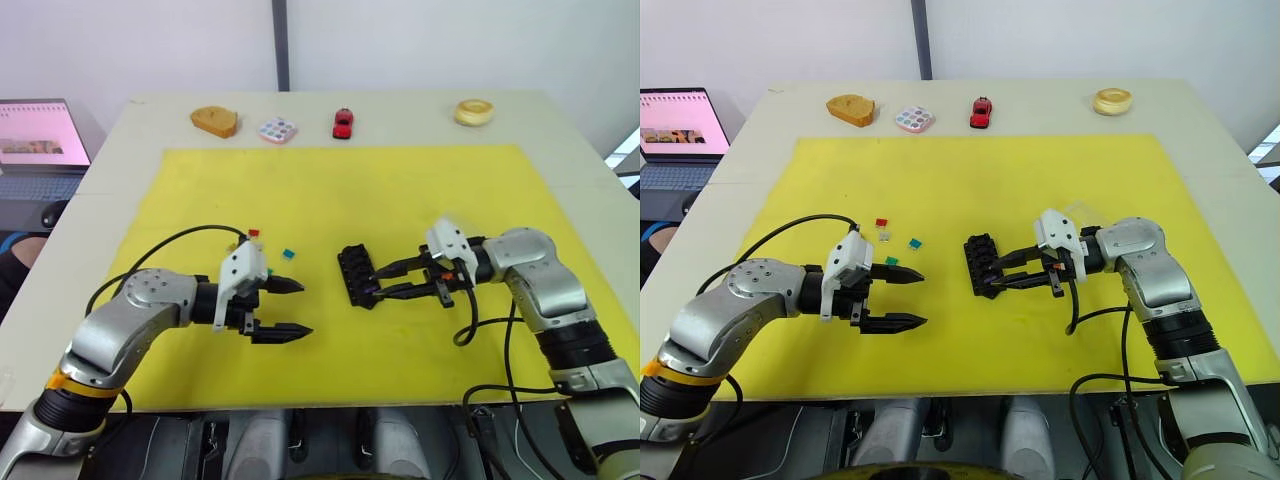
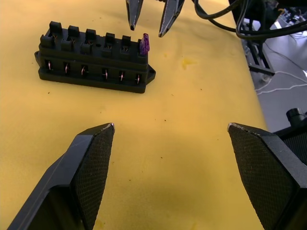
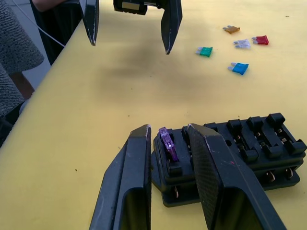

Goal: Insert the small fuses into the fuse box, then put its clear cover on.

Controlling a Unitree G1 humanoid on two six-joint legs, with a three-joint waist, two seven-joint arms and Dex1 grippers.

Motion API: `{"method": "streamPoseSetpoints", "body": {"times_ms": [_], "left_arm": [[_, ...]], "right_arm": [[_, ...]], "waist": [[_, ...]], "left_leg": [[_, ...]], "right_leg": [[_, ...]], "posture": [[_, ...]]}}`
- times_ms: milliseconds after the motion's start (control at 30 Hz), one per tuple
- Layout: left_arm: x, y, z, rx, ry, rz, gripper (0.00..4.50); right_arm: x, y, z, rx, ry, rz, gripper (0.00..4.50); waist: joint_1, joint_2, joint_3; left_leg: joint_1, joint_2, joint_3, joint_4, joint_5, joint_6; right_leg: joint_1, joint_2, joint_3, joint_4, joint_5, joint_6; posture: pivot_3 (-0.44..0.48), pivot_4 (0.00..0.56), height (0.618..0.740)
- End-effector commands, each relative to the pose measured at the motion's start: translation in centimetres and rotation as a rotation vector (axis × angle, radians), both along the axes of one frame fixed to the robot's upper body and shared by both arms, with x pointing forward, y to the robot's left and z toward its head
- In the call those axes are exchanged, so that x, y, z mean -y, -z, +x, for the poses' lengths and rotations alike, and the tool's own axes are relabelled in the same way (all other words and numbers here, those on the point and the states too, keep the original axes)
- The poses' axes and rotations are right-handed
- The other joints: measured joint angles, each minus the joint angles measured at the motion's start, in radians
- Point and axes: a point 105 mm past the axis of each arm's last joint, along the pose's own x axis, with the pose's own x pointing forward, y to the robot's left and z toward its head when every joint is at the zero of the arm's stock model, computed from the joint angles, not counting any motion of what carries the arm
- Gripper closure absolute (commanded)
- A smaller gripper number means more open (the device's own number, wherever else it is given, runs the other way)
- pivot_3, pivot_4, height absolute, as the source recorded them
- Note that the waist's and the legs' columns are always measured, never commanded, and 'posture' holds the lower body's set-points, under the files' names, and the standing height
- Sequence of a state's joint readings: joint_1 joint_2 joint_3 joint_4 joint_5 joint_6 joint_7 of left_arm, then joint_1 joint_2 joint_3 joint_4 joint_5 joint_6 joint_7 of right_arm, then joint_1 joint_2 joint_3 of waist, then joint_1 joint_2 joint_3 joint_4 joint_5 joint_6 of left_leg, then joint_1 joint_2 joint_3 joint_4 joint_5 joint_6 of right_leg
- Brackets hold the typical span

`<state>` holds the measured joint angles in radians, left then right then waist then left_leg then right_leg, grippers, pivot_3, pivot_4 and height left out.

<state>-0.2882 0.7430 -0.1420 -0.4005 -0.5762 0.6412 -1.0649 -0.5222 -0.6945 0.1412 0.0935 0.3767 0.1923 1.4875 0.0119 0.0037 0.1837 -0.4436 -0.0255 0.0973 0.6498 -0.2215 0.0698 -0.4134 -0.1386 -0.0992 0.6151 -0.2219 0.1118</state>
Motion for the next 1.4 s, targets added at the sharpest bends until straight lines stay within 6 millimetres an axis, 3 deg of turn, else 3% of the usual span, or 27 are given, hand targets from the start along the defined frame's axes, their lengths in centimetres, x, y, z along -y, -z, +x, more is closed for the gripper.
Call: {"method": "streamPoseSetpoints", "body": {"times_ms": [33, 100, 1400], "left_arm": [[-0.2, -0.7, 0.1, 0.04, -0.003, -0.005, 0.51], [-0.3, -0.9, 0.5, 0.05, -0.018, -0.019, 0.51], [-0.3, -1.4, 1.0, 0.082, -0.042, -0.029, 0.51]], "right_arm": [[-0.2, -1.4, -0.3, 0.02, -0.007, 0.04, 3.74], [-0.2, -1.5, -0.4, -0.002, -0.003, 0.049, 4.44], [0.3, 2.0, 0.2, 0.009, 0.054, -0.032, 4.44]], "waist": [[0.0, 0.0, 0.0], [0.0, 0.0, 0.0], [0.0, 0.0, 0.0]], "left_leg": [[0.0, 0.0, 0.0, 0.0, 0.0, 0.0], [0.0, 0.0, 0.0, 0.0, 0.0, 0.0], [0.0, 0.0, 0.0, 0.0, 0.0, 0.0]], "right_leg": [[0.0, 0.0, 0.0, 0.0, 0.0, 0.0], [-0.001, 0.0, 0.0, 0.0, 0.0, 0.0], [-0.005, 0.0, 0.0, 0.0, 0.0, 0.0]], "posture": [[0.0, 0.15, 0.74], [0.0, 0.15, 0.74], [0.0, 0.15, 0.74]]}}
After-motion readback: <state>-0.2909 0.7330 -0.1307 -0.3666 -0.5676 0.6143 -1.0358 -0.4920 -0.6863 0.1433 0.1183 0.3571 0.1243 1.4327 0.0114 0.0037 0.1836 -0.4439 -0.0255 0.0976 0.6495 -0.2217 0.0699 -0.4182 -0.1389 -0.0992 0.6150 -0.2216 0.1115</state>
